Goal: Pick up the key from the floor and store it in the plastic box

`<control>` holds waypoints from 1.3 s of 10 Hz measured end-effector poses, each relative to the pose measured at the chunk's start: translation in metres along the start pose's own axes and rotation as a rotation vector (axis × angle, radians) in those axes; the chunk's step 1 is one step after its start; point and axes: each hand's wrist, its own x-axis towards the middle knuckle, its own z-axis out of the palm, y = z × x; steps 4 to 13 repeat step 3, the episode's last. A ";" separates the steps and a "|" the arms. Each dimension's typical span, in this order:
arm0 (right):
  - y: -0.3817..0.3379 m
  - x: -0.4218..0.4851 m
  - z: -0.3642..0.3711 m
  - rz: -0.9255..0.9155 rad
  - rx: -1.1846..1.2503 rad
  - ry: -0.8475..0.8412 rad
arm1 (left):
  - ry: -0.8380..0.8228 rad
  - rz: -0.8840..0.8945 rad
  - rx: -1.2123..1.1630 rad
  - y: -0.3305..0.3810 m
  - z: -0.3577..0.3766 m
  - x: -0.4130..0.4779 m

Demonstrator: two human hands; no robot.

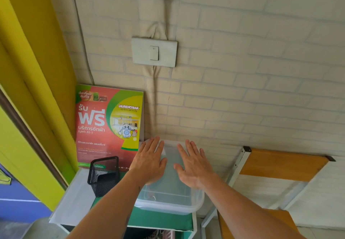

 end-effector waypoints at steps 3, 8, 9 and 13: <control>0.029 -0.037 -0.037 0.049 0.117 0.043 | 0.010 -0.070 -0.016 0.027 -0.027 -0.017; 0.029 -0.037 -0.037 0.049 0.117 0.043 | 0.010 -0.070 -0.016 0.027 -0.027 -0.017; 0.029 -0.037 -0.037 0.049 0.117 0.043 | 0.010 -0.070 -0.016 0.027 -0.027 -0.017; 0.029 -0.037 -0.037 0.049 0.117 0.043 | 0.010 -0.070 -0.016 0.027 -0.027 -0.017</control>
